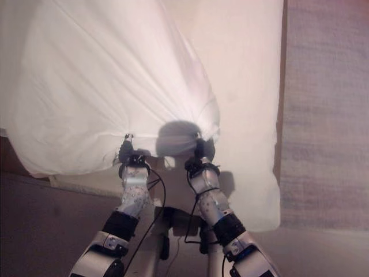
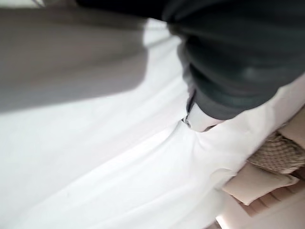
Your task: Make the bed
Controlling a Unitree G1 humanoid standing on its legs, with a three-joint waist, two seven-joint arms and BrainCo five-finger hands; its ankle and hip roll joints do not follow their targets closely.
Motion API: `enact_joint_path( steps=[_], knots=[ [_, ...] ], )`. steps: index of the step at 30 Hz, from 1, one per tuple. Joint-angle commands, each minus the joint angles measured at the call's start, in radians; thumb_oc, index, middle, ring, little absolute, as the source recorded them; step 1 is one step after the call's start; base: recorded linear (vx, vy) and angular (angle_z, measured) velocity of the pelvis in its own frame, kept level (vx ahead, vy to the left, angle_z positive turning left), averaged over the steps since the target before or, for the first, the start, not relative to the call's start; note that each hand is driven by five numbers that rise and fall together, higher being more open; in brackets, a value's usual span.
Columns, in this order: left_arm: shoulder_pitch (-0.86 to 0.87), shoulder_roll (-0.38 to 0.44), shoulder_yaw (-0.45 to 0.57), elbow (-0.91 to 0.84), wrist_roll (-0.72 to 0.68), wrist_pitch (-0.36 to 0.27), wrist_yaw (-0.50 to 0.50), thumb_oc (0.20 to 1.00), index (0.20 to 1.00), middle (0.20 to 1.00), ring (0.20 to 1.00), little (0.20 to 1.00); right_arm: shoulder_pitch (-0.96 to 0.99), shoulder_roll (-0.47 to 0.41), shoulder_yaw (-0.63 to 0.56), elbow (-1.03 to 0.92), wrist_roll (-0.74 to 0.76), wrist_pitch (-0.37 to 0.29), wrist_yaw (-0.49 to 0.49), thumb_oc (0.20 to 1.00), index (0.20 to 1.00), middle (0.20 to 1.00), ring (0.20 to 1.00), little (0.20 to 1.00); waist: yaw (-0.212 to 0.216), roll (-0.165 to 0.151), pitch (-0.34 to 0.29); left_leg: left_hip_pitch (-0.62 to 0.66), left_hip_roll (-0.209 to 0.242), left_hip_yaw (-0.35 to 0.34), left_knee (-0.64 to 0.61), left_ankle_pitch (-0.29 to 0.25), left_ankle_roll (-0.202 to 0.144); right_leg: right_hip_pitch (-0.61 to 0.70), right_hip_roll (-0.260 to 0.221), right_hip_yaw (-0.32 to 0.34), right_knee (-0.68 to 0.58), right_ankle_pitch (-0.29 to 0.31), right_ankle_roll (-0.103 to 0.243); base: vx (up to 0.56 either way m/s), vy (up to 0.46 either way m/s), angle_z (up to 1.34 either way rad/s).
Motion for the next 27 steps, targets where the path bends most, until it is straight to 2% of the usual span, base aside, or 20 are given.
enact_joint_path(
  steps=[1,4,6,7,8,9,10,12,13,14,15,18,19,20,21,22,23,25,26,27],
  knots=[
    [0.105,0.082,0.122,-0.018,0.098,-0.06,-0.064,0.2,0.2,0.2,0.2,0.2,0.181,-0.071,-0.16,0.02,0.044,-0.121,0.019,0.2,0.2,0.2,0.2,0.2,-0.019,0.021,-0.143,0.058,0.019,0.013,0.089,-0.078,0.009,0.08,-0.024,-0.056,-0.074,0.092,0.007,0.05,0.005,0.59],
    [0.127,0.094,0.121,-0.025,0.107,-0.063,-0.084,0.2,0.2,0.2,0.2,0.2,0.192,-0.069,-0.153,0.029,0.06,-0.115,0.039,0.2,0.2,0.2,0.2,0.2,-0.02,0.018,-0.153,0.075,0.067,-0.01,0.087,-0.073,-0.006,0.135,-0.039,-0.074,-0.113,0.095,0.015,0.1,0.126,0.7],
    [0.148,0.104,0.129,-0.029,0.105,-0.074,-0.1,0.2,0.2,0.2,0.2,0.2,0.203,-0.071,-0.15,0.056,0.074,-0.101,0.058,0.2,0.2,0.2,0.2,0.2,-0.017,0.011,-0.181,0.084,0.17,-0.02,0.05,-0.027,-0.029,0.177,-0.072,-0.067,-0.153,0.108,0.035,0.16,0.337,0.36],
    [0.162,0.11,0.136,-0.024,0.104,-0.073,-0.111,0.2,0.2,0.2,0.2,0.2,0.216,-0.076,-0.155,0.068,0.08,-0.088,0.069,0.2,0.2,0.2,0.2,0.2,-0.018,0.012,-0.201,0.093,0.248,0.034,0.005,0.015,-0.041,0.199,-0.1,-0.07,-0.163,0.12,0.052,0.15,0.356,0.14],
    [0.163,0.11,0.136,-0.024,0.103,-0.074,-0.111,0.2,0.2,0.2,0.2,0.2,0.217,-0.076,-0.155,0.068,0.081,-0.088,0.07,0.2,0.2,0.2,0.2,0.2,-0.017,0.012,-0.2,0.096,0.249,0.036,0.001,0.017,-0.041,0.2,-0.099,-0.068,-0.164,0.12,0.052,0.18,0.539,0.25],
    [0.171,0.122,0.125,-0.021,0.11,-0.068,-0.128,0.2,0.2,0.2,0.2,0.2,0.244,-0.087,-0.171,0.065,0.084,-0.077,0.078,0.2,0.2,0.2,0.2,0.2,-0.022,0.021,-0.229,0.119,0.312,0.13,-0.047,0.048,-0.066,0.234,-0.141,-0.091,-0.187,0.15,0.079,0.13,0.513,0.25],
    [0.17,0.124,0.112,-0.019,0.103,-0.062,-0.141,0.2,0.2,0.2,0.2,0.2,0.25,-0.083,-0.171,0.051,0.089,-0.075,0.083,0.2,0.2,0.2,0.2,0.2,-0.026,0.026,-0.244,0.127,0.318,0.171,-0.04,0.028,-0.071,0.251,-0.163,-0.104,-0.202,0.167,0.093,0.18,0.675,0.27],
    [0.176,0.15,0.08,-0.006,0.133,-0.052,-0.164,0.2,0.2,0.2,0.2,0.2,0.268,-0.079,-0.154,0.044,0.095,-0.069,0.091,0.2,0.2,0.2,0.2,0.2,-0.025,0.006,-0.266,0.107,0.291,0.16,0.021,-0.02,-0.071,0.289,-0.21,-0.103,-0.269,0.275,0.124,0.09,0.437,0.22],
    [0.176,0.15,0.08,-0.007,0.134,-0.052,-0.163,0.2,0.2,0.2,0.2,0.2,0.269,-0.079,-0.154,0.044,0.094,-0.069,0.091,0.2,0.2,0.2,0.2,0.2,-0.026,0.005,-0.266,0.106,0.29,0.16,0.024,-0.022,-0.07,0.291,-0.211,-0.104,-0.273,0.277,0.126,0.1,0.57,0.03],
    [0.181,0.171,0.07,-0.024,0.148,-0.044,-0.178,0.2,0.2,0.2,0.2,0.2,0.282,-0.081,-0.159,0.028,0.082,-0.05,0.099,0.2,0.2,0.2,0.2,0.2,-0.03,-0.018,-0.281,0.07,0.234,0.185,0.125,-0.09,-0.05,0.311,-0.27,-0.091,-0.317,0.422,0.146,0.1,0.572,0.17],
    [0.195,0.185,0.072,-0.025,0.161,-0.044,-0.175,0.2,0.2,0.2,0.2,0.2,0.285,-0.074,-0.154,0.036,0.076,-0.042,0.101,0.2,0.2,0.2,0.2,0.2,-0.023,-0.026,-0.285,0.07,0.225,0.207,0.142,-0.11,-0.036,0.304,-0.286,-0.105,-0.318,0.468,0.152,0.18,0.8,0.22],
    [0.233,0.203,0.1,-0.033,0.181,-0.032,-0.165,0.2,0.2,0.2,0.2,0.2,0.28,-0.055,-0.149,0.053,0.076,-0.039,0.104,0.2,0.2,0.2,0.2,0.2,0.003,-0.007,-0.291,0.114,0.207,0.246,0.106,-0.141,-0.017,0.287,-0.267,-0.148,-0.271,0.412,0.146,0.15,0.571,-0.28],
    [0.246,0.192,0.101,-0.029,0.18,-0.023,-0.169,0.2,0.2,0.2,0.2,0.2,0.275,-0.04,-0.147,0.067,0.102,-0.043,0.119,0.2,0.2,0.2,0.2,0.2,-0.006,0.01,-0.303,0.173,0.154,0.265,0.026,-0.12,0.004,0.252,-0.162,-0.111,-0.202,0.28,0.106,0.07,0.46,-0.52],
    [0.245,0.192,0.102,-0.029,0.179,-0.023,-0.17,0.2,0.2,0.2,0.2,0.2,0.274,-0.041,-0.146,0.068,0.104,-0.044,0.12,0.2,0.2,0.2,0.2,0.2,-0.005,0.009,-0.3,0.167,0.154,0.275,0.021,-0.099,0.01,0.241,-0.164,-0.116,-0.198,0.287,0.093,0.19,0.735,-0.28],
    [0.244,0.189,0.105,-0.029,0.185,-0.016,-0.172,0.2,0.2,0.2,0.2,0.2,0.275,-0.038,-0.139,0.07,0.114,-0.041,0.131,0.2,0.2,0.2,0.2,0.2,-0.007,0.018,-0.301,0.222,0.119,0.28,-0.037,-0.085,0.015,0.226,-0.062,-0.094,-0.181,0.2,0.069,0.11,0.377,-0.06],
    [0.246,0.186,0.109,-0.027,0.184,-0.016,-0.166,0.2,0.2,0.2,0.2,0.2,0.278,-0.037,-0.136,0.071,0.116,-0.043,0.132,0.2,0.2,0.2,0.2,0.2,-0.008,0.017,-0.303,0.242,0.1,0.281,-0.064,-0.077,0.012,0.222,-0.013,-0.097,-0.188,0.181,0.061,0.18,0.38,-0.05],
    [0.246,0.186,0.109,-0.027,0.184,-0.016,-0.166,0.2,0.2,0.2,0.2,0.2,0.279,-0.037,-0.135,0.071,0.116,-0.043,0.133,0.2,0.2,0.2,0.2,0.2,-0.008,0.017,-0.301,0.246,0.1,0.28,-0.067,-0.076,0.012,0.224,-0.013,-0.097,-0.188,0.18,0.061,0.17,0.271,-0.02],
    [0.241,0.173,0.112,-0.015,0.18,-0.006,-0.162,0.2,0.2,0.2,0.2,0.2,0.295,-0.036,-0.122,0.067,0.13,-0.06,0.139,0.2,0.2,0.2,0.2,0.2,-0.035,0.006,-0.311,0.29,0.043,0.266,-0.12,-0.067,0.004,0.22,0.133,-0.032,-0.271,0.158,0.044,0.16,0.236,0.22],
    [0.241,0.173,0.112,-0.015,0.18,-0.006,-0.162,0.2,0.2,0.2,0.2,0.2,0.295,-0.036,-0.122,0.067,0.13,-0.06,0.139,0.2,0.2,0.2,0.2,0.2,-0.036,0.006,-0.311,0.29,0.043,0.266,-0.12,-0.067,0.004,0.22,0.133,-0.032,-0.272,0.158,0.044,0.2,0.199,0.66],
    [0.232,0.157,0.098,0.016,0.186,0.0,-0.167,0.2,0.2,0.2,0.2,0.2,0.327,-0.052,-0.12,0.05,0.139,-0.07,0.138,0.2,0.2,0.2,0.2,0.2,-0.078,0.005,-0.313,0.313,0.002,0.233,-0.114,-0.079,0.012,0.206,0.206,0.087,-0.332,0.168,0.016,0.2,0.166,0.82]
  ],
)
